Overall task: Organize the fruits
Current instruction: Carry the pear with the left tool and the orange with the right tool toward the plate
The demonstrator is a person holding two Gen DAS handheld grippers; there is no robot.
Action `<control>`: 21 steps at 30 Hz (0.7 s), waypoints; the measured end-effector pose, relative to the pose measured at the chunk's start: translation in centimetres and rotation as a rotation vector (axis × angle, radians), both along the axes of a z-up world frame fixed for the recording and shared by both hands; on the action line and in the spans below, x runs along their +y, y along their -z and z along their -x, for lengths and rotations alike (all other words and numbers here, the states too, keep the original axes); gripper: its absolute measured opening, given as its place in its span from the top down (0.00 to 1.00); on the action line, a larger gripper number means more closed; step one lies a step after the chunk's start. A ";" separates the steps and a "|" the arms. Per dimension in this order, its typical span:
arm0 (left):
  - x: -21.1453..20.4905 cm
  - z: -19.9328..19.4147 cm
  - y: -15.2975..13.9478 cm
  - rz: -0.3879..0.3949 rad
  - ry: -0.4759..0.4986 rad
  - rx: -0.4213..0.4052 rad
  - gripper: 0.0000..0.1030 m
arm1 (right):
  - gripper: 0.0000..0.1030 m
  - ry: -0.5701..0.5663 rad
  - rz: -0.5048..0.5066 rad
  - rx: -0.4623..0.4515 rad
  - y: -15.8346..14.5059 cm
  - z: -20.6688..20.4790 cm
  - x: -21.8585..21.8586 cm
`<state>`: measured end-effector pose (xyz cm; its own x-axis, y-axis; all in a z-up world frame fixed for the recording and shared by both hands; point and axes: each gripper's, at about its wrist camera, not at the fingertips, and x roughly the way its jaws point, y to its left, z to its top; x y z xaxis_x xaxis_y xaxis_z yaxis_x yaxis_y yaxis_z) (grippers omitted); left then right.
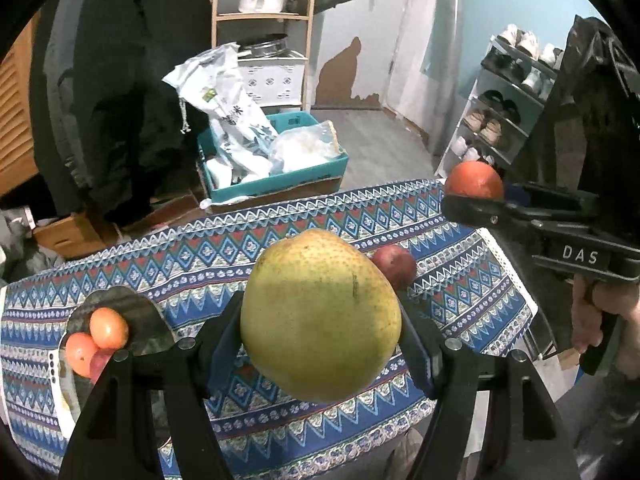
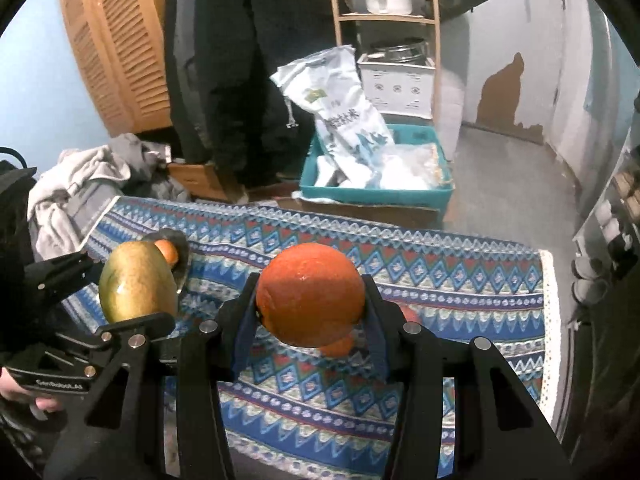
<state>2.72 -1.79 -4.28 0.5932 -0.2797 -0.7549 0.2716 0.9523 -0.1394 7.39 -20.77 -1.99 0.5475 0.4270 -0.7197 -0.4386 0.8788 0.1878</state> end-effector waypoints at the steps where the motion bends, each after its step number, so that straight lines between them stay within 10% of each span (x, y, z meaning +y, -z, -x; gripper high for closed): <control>1: 0.5 0.1 -0.1 0.007 -0.006 0.003 0.30 | 0.54 -0.004 -0.002 0.001 -0.1 0.2 0.3; 21: 7.5 2.0 -0.9 0.026 -0.141 -0.021 0.30 | 0.54 -0.115 -0.008 -0.015 -1.4 0.4 8.3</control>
<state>0.68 5.71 -3.42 0.6439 -0.2114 -0.7354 0.1383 0.9774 -0.1598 7.02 -12.45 -0.55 0.5050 0.4931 -0.7085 -0.5391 0.8211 0.1872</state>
